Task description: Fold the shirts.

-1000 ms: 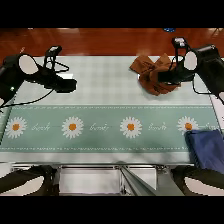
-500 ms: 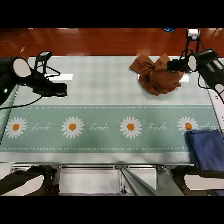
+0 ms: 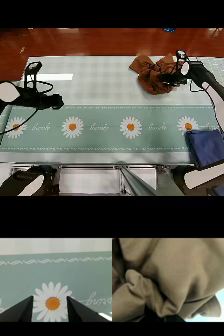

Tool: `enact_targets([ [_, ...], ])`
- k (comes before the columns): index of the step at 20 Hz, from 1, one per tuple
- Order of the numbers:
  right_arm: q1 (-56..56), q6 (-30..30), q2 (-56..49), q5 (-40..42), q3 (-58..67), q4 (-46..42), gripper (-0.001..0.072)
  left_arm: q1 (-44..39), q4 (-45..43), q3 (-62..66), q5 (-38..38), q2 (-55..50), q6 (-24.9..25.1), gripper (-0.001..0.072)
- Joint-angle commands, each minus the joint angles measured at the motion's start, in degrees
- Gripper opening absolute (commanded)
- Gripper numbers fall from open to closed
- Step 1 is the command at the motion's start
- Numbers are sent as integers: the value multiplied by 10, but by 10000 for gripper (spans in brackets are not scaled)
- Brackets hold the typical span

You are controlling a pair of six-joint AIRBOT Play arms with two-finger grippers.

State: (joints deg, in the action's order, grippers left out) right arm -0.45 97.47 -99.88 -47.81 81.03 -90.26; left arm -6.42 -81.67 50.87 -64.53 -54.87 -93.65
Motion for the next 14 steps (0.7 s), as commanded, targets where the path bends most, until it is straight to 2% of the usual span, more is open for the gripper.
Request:
enact_targets([
  [1,-2,-59,23,-72,65,12,23,40,-43,-12,-19,45,-3,510],
  [4,-1,-78,104,-96,144,18,23,95,-28,-33,-10,109,27,509],
  [7,0,-93,202,-97,202,31,22,110,14,-100,11,186,30,508],
  [11,0,-122,308,-96,258,94,22,110,103,-158,41,262,30,508],
  [14,0,-141,347,-92,313,166,23,110,123,-158,39,274,29,509],
])
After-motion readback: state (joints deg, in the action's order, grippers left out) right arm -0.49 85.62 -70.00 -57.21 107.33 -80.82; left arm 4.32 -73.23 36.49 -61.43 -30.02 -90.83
